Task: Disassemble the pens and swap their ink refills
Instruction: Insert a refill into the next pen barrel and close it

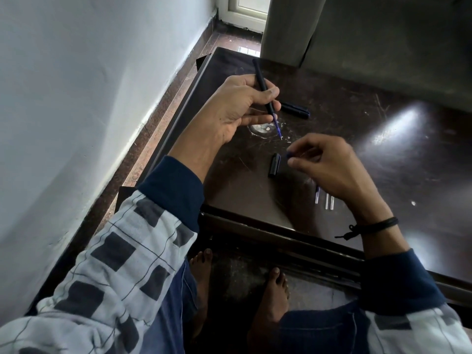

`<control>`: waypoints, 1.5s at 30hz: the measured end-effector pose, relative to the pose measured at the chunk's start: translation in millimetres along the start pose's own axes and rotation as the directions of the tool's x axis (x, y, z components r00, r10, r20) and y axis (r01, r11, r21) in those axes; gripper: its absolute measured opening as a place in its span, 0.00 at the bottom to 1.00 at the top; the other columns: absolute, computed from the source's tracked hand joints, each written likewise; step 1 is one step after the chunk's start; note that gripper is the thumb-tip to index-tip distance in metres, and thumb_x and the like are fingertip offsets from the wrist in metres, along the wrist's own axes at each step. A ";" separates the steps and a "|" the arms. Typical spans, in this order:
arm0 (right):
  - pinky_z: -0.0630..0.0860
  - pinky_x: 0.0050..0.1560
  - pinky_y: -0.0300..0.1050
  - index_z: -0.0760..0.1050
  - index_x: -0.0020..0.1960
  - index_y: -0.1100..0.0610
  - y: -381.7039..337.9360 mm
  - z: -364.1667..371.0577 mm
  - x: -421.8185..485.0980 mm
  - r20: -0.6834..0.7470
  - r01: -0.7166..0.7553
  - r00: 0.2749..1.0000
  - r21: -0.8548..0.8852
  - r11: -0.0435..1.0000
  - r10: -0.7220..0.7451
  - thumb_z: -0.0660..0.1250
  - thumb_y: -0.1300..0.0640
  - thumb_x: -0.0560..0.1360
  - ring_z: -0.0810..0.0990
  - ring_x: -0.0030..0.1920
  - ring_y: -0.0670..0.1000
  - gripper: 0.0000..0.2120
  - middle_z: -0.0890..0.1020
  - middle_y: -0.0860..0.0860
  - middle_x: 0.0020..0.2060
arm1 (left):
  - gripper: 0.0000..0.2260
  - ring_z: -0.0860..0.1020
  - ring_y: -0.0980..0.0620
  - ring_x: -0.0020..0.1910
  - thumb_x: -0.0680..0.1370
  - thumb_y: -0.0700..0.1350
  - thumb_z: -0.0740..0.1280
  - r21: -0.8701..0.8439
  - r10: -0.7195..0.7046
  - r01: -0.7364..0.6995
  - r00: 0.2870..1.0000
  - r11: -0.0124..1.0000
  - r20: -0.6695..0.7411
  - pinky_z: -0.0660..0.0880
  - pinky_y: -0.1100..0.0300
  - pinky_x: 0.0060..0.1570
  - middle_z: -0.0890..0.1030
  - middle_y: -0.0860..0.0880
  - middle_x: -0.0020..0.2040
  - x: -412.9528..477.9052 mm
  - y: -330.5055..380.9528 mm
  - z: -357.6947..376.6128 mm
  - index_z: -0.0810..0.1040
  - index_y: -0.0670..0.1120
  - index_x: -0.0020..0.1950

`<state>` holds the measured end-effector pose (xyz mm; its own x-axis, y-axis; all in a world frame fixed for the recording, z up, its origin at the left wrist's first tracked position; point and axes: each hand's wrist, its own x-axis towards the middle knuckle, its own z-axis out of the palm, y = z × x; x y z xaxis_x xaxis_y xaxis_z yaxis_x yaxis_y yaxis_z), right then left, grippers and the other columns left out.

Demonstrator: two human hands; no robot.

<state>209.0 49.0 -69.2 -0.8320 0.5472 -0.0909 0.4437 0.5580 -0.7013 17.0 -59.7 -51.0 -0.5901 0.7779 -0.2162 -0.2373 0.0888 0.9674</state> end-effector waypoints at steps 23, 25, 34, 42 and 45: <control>0.81 0.49 0.50 0.85 0.47 0.50 -6.2 11.3 0.6 -0.110 -0.093 0.984 0.333 0.938 0.137 0.80 0.58 0.71 0.82 0.41 0.47 0.07 0.87 0.51 0.42 | 0.02 0.86 0.48 0.41 0.80 0.39 0.71 0.007 0.005 -0.005 1.000 1.000 0.019 0.82 0.59 0.42 0.86 0.45 0.42 -3.0 -1.4 6.4 0.81 0.42 0.53; 0.82 0.48 0.47 0.84 0.47 0.50 -8.3 12.7 -0.8 -0.138 -0.068 0.983 0.339 0.938 0.121 0.80 0.57 0.72 0.83 0.41 0.46 0.07 0.87 0.49 0.42 | 0.03 0.86 0.49 0.41 0.80 0.39 0.71 0.003 -0.004 0.004 0.999 1.000 0.033 0.82 0.60 0.41 0.86 0.45 0.42 -4.0 -1.7 8.2 0.81 0.42 0.53; 0.84 0.52 0.49 0.82 0.51 0.45 -10.0 19.7 -2.5 -0.262 -0.024 0.963 0.175 0.984 0.070 0.77 0.54 0.75 0.84 0.45 0.45 0.07 0.85 0.44 0.44 | 0.03 0.87 0.46 0.43 0.80 0.39 0.71 -0.004 -0.005 0.006 0.999 1.000 0.040 0.83 0.58 0.42 0.86 0.44 0.43 -5.4 -0.8 9.0 0.81 0.42 0.53; 0.84 0.50 0.50 0.83 0.54 0.47 -10.0 22.2 -1.4 -0.373 0.028 0.926 0.199 0.980 0.049 0.77 0.53 0.76 0.85 0.45 0.46 0.08 0.86 0.44 0.44 | 0.04 0.87 0.49 0.45 0.79 0.39 0.72 0.017 -0.027 0.025 0.994 1.000 0.104 0.82 0.59 0.43 0.87 0.44 0.44 -5.6 -8.9 23.2 0.81 0.43 0.53; 0.84 0.50 0.52 0.83 0.53 0.46 -9.2 23.1 -1.1 -0.390 0.035 0.920 0.198 0.980 0.046 0.77 0.53 0.76 0.85 0.46 0.46 0.07 0.86 0.44 0.44 | 0.05 0.87 0.49 0.45 0.79 0.39 0.73 0.015 -0.025 0.024 0.996 1.000 0.089 0.81 0.60 0.43 0.87 0.44 0.44 -4.3 -9.7 23.0 0.81 0.43 0.54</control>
<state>198.1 28.9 -79.1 -0.6152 0.7720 0.1599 0.3393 0.4424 -0.8302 39.6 -49.6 -56.4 -0.5132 0.8276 -0.2275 -0.2394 0.1166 0.9639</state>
